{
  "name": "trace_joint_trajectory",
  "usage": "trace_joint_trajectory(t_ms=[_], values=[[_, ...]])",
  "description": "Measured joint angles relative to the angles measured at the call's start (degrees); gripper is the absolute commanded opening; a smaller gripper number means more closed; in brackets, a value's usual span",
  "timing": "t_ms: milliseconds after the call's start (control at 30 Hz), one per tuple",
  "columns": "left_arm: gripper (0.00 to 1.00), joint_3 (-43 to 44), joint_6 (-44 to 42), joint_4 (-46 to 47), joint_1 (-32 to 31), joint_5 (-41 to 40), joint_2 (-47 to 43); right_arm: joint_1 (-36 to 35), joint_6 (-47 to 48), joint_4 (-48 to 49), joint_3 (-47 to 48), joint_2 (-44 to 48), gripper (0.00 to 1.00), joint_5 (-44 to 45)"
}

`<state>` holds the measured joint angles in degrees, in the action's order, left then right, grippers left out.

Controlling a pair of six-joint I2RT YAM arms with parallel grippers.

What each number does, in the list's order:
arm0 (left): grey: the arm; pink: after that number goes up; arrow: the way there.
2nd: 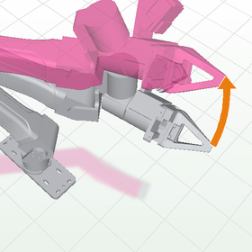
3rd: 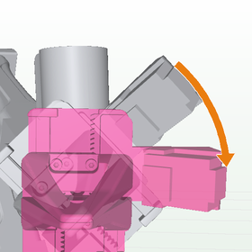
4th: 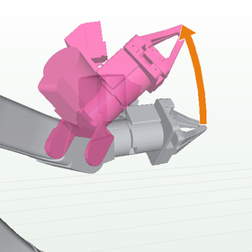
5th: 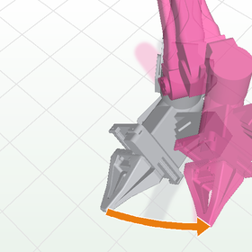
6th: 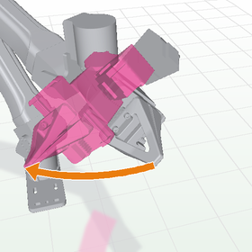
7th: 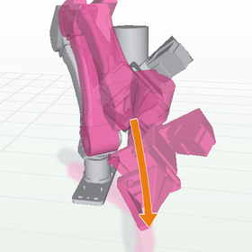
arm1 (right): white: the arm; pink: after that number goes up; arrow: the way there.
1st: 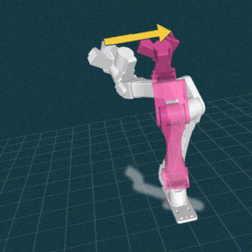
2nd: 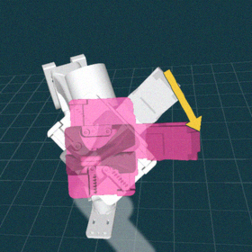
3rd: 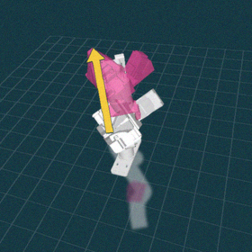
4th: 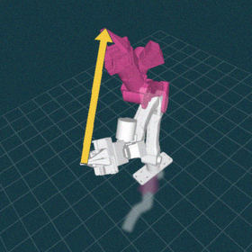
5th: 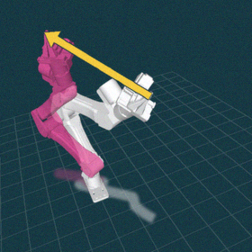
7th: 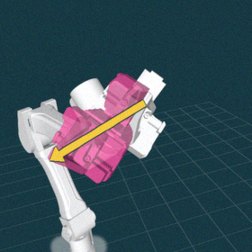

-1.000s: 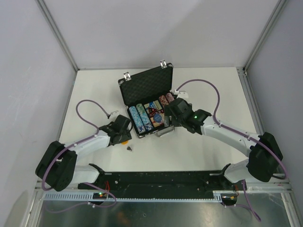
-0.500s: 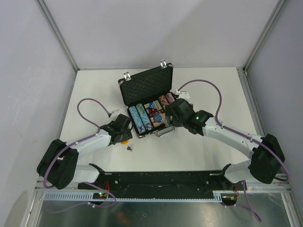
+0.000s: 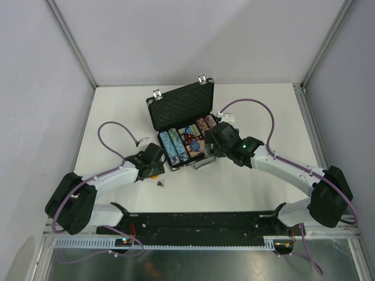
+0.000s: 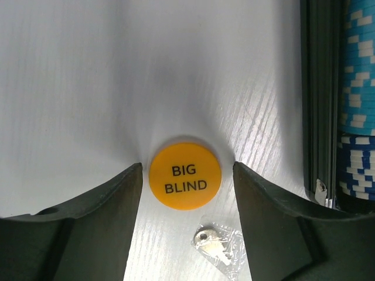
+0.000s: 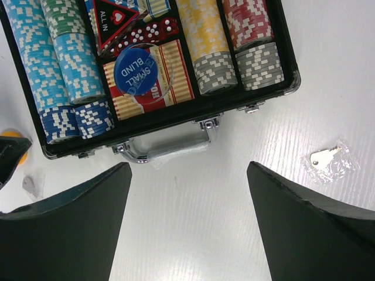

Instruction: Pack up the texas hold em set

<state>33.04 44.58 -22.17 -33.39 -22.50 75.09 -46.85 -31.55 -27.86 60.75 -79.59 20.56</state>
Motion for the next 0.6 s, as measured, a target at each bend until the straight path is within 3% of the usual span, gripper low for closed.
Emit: trace_joint_trajectory(t_ms=[300, 600], values=[[0.65, -0.2, -0.1, -1.1, -1.4, -1.2, 0.1, 0.0, -0.3, 0.4, 0.0, 0.2, 0.86, 0.0], [0.53, 0.7, 0.0, -1.1, -2.1, -1.7, 1.6, 0.0, -0.4, 0.7, -0.2, 0.9, 0.86, 0.0]])
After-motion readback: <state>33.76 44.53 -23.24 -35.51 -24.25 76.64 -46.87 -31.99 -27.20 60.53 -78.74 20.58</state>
